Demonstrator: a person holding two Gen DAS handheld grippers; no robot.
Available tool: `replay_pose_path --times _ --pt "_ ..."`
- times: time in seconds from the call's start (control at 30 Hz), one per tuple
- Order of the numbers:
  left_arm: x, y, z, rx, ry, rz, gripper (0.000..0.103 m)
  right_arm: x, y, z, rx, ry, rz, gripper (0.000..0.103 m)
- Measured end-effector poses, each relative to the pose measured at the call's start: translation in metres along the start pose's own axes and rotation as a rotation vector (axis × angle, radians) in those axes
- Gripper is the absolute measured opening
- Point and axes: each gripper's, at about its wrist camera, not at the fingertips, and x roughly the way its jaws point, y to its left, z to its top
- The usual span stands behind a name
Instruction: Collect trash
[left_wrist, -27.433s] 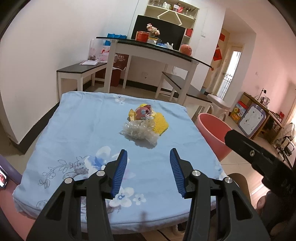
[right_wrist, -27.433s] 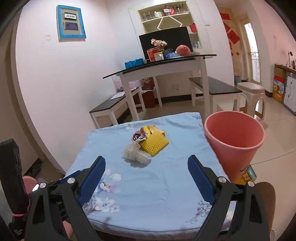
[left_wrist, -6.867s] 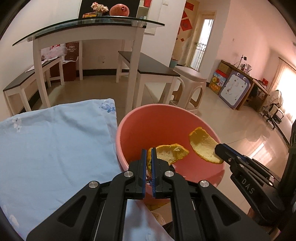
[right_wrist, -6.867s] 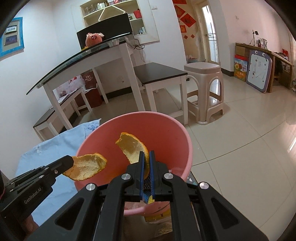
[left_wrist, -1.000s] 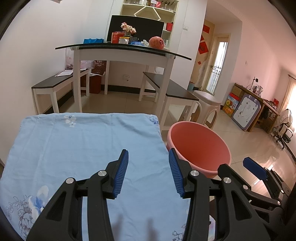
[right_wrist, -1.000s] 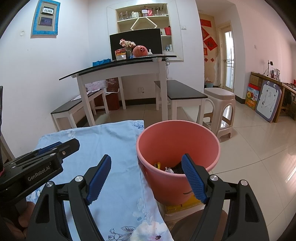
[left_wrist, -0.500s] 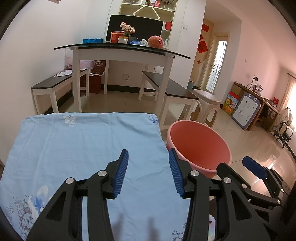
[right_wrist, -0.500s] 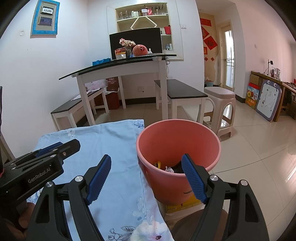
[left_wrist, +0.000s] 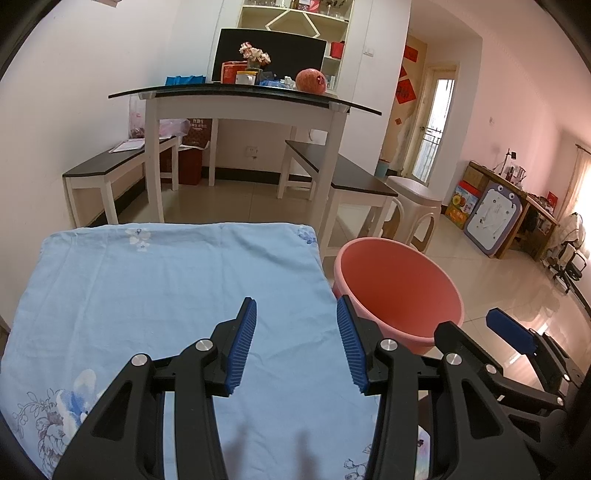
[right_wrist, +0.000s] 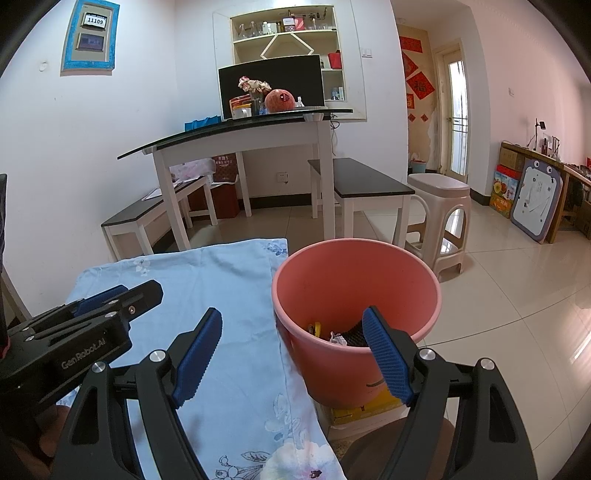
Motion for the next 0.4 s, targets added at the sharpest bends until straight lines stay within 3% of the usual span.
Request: replay_pose_path --times 0.4 --pt "0.0026 0.0024 -0.0018 0.001 0.013 0.01 0.046 -0.0003 -0.0006 -0.0011 0.001 0.001 0.001 0.077"
